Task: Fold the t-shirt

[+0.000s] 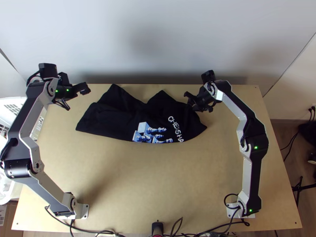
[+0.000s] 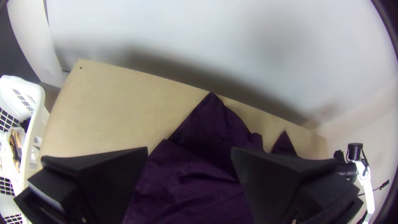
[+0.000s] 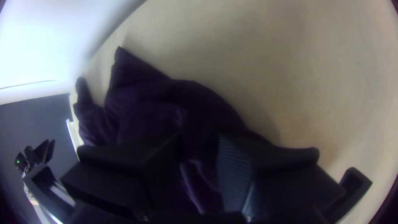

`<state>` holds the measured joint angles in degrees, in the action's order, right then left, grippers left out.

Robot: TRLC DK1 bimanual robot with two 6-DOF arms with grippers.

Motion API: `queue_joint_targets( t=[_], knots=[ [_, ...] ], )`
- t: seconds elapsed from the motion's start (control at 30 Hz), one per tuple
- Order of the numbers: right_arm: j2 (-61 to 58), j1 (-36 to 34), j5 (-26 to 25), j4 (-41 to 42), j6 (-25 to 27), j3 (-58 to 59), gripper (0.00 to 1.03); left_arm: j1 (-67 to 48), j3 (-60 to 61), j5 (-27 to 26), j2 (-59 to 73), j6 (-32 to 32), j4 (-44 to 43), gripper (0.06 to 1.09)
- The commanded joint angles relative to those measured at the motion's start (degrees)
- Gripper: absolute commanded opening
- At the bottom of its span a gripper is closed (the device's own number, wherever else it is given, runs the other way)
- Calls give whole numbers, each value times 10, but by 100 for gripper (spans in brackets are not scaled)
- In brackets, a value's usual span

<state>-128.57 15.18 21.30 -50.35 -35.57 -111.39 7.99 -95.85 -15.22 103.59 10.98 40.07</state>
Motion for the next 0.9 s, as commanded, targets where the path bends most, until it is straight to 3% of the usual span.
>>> queue_joint_targets(
  t=[0.0, 0.4, 0.87],
  knots=[
    [34, 2, -4, 14, 23, 9, 11, 9, 15, 0, -12, -17, -3, 104],
    [133, -56, -6, -12, 48, 111, 9, -8, -4, -1, 43, -4, -37, 104],
    [213, -28, -9, -19, 82, 166, 3, -107, -211, 0, 255, 18, -64, 104]
  ],
)
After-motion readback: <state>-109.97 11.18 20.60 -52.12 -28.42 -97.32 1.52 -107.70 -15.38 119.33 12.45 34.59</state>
